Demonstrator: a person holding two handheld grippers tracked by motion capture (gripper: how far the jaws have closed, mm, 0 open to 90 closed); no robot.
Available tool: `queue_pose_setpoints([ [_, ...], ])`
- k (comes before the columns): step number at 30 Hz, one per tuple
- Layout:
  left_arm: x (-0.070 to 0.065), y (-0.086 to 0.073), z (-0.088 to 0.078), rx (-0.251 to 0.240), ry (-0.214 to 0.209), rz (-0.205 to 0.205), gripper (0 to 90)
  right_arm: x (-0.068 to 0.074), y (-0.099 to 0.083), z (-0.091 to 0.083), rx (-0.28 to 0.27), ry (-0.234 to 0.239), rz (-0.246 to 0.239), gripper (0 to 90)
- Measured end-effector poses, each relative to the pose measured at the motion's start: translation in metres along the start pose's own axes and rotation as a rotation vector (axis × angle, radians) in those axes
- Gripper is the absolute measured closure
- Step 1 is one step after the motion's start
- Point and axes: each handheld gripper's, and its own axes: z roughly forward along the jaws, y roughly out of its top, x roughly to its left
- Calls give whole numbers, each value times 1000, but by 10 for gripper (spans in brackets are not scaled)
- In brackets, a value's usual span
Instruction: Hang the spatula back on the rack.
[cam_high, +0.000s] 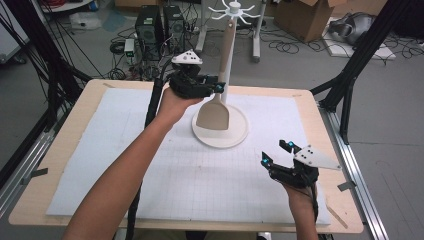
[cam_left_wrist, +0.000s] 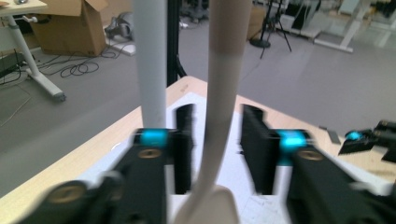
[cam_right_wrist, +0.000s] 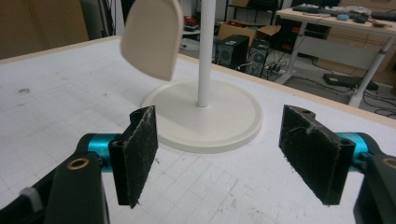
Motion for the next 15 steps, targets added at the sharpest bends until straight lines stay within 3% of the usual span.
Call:
queue_pose_setpoints([
  [3,-4,-11,-7,-22,-4,16,522,1,-2,2,7,2,-2,276],
  [9,-5,-44,-32,-109,19,26,413,1,-6,4,17,4,1,276],
  [13,-5,-61,-49,-169,1,16,325,3,-8,5,21,8,8,276],
  [15,-6,-73,-58,-185,-29,10,285,3,-10,6,23,8,5,276],
])
